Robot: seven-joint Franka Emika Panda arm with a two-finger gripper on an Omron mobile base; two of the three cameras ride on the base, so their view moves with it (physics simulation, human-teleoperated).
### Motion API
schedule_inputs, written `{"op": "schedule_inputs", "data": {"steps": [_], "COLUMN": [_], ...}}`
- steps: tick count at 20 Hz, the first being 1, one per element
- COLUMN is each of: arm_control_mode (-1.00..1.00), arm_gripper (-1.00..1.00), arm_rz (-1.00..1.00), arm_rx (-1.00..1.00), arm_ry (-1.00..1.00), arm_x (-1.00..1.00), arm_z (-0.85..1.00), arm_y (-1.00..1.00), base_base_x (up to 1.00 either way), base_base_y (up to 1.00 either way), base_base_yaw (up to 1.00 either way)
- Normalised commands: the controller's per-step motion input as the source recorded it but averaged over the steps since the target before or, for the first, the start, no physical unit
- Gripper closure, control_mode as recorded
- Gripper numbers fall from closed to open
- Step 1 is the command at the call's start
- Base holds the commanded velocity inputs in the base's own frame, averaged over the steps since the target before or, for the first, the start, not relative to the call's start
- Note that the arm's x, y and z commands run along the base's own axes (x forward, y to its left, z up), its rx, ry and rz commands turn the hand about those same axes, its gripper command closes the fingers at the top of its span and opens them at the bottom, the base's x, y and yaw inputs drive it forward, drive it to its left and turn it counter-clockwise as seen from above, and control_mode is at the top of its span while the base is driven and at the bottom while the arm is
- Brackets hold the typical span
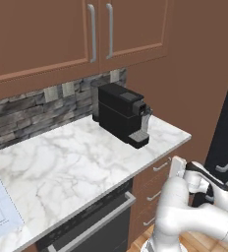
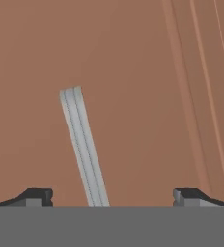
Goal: Take the pizza cutter from the drawer on the left and place it on the dining counter for cutting.
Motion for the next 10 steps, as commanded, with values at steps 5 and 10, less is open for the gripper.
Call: {"op": "schedule_inputs", "data": {"steps": [5,10], "arm_control_mode": [-1.0,-1.0], "arm_gripper": [-1.0,-1.0], "arm_rz": [0.0,0.0], "arm_rx": [0.0,0.0], "arm_ry": [0.03,0.0], "arm_x": [0.32,0.21], "arm_z": [-0.12,-0.15], "arm_y": [0.0,0.0], "base_base_x": [0.0,0.0], "base_base_y": [0.0,0.0], "base_base_yaw": [0.0,0.0]}}
